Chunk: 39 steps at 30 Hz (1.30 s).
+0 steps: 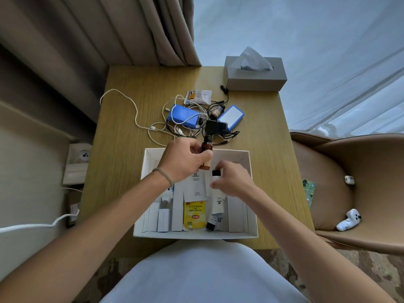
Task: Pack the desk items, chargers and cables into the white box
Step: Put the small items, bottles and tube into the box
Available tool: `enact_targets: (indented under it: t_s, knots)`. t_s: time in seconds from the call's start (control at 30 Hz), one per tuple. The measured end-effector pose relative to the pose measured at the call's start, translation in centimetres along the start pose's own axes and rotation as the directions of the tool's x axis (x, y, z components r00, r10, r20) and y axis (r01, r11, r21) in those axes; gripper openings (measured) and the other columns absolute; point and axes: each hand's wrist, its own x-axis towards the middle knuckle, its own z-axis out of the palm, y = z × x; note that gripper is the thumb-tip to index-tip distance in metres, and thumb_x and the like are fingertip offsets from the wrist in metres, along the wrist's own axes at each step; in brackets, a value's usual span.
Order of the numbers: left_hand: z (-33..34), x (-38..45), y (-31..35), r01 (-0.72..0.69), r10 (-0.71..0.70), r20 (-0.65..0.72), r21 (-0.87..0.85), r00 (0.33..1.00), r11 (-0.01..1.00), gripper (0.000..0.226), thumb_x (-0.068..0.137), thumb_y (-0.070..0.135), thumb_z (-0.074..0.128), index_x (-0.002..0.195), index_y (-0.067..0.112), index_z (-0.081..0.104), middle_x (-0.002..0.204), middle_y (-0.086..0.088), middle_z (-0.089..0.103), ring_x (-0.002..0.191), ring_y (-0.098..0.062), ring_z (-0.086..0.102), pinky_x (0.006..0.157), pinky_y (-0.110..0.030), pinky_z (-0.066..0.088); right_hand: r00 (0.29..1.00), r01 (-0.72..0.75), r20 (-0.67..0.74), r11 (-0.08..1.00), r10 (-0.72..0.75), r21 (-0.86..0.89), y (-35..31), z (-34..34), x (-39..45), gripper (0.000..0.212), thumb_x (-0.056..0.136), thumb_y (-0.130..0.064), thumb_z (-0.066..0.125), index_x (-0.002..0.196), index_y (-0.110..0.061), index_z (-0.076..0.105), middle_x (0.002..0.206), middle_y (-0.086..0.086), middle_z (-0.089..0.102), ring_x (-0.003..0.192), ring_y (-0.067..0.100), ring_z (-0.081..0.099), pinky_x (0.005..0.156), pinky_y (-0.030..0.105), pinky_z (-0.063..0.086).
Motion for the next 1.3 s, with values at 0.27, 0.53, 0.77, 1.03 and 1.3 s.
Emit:
enact_targets:
  t_s: [0.27, 0.53, 0.77, 1.03, 1.3]
  knots:
    - [2.8, -2.4, -5.4, 0.131, -0.161, 0.153, 0.189, 0.975, 0.973, 0.019, 0.081, 0.044, 0.072, 0.082, 0.026, 0.067, 0.067, 0.006, 0.073, 0.052, -0.004, 0.069, 0.061, -0.032, 0.062, 0.988, -0.054, 0.124, 0.965, 0.088, -0.256, 0.7, 2.7, 0.0, 0.026, 0.082, -0.018, 0.073, 0.105, -0.014, 0.063, 0.094, 0.005, 0.065, 0.081, 0.023, 0.061, 0.054, 0.027, 0.043]
    - [5.9, -3.1, -8.1, 0.185, -0.291, 0.273, 0.354, 0.917, 0.917, 0.029, 0.075, 0.046, 0.072, 0.08, 0.017, 0.068, 0.071, 0.0, 0.073, 0.062, -0.013, 0.072, 0.063, -0.035, 0.062, 0.996, 0.032, 0.088, 0.888, 0.01, -0.458, 1.0, 3.7, -0.9, 0.019, 0.084, -0.006, 0.068, 0.102, -0.008, 0.063, 0.106, 0.013, 0.057, 0.078, 0.026, 0.052, 0.063, 0.034, 0.046]
    - [7.8, -3.2, -9.5, 0.211, -0.356, 0.329, 0.404, 0.875, 0.89, 0.032, 0.075, 0.04, 0.072, 0.074, 0.008, 0.071, 0.071, -0.009, 0.074, 0.067, -0.023, 0.073, 0.066, -0.041, 0.06, 0.997, 0.05, -0.025, 0.9, -0.068, -0.433, 1.6, 2.9, -1.0, 0.031, 0.086, -0.011, 0.065, 0.116, -0.01, 0.062, 0.113, 0.013, 0.057, 0.089, 0.033, 0.063, 0.065, 0.036, 0.048]
    - [9.7, -3.5, -10.0, 0.182, -0.366, 0.373, 0.445, 0.853, 0.877, 0.044, 0.076, 0.048, 0.078, 0.055, 0.019, 0.054, 0.054, 0.002, 0.056, 0.054, -0.014, 0.053, 0.05, -0.027, 0.039, 0.994, 0.082, -0.041, 0.95, -0.099, -0.302, 1.6, 2.0, -1.0, 0.034, 0.09, -0.015, 0.059, 0.123, -0.018, 0.063, 0.119, 0.007, 0.067, 0.106, 0.031, 0.063, 0.084, 0.039, 0.054]
    - [9.9, -4.3, -9.8, 0.07, -0.325, 0.397, 0.538, 0.858, 0.84, 0.04, 0.083, 0.056, 0.068, 0.067, 0.021, 0.055, 0.065, 0.003, 0.056, 0.062, -0.014, 0.054, 0.053, -0.028, 0.041, 0.989, 0.097, -0.083, 0.964, -0.121, -0.249, 1.4, 1.7, -0.9, 0.032, 0.092, -0.016, 0.057, 0.123, -0.02, 0.064, 0.116, 0.005, 0.07, 0.107, 0.027, 0.063, 0.078, 0.034, 0.047]
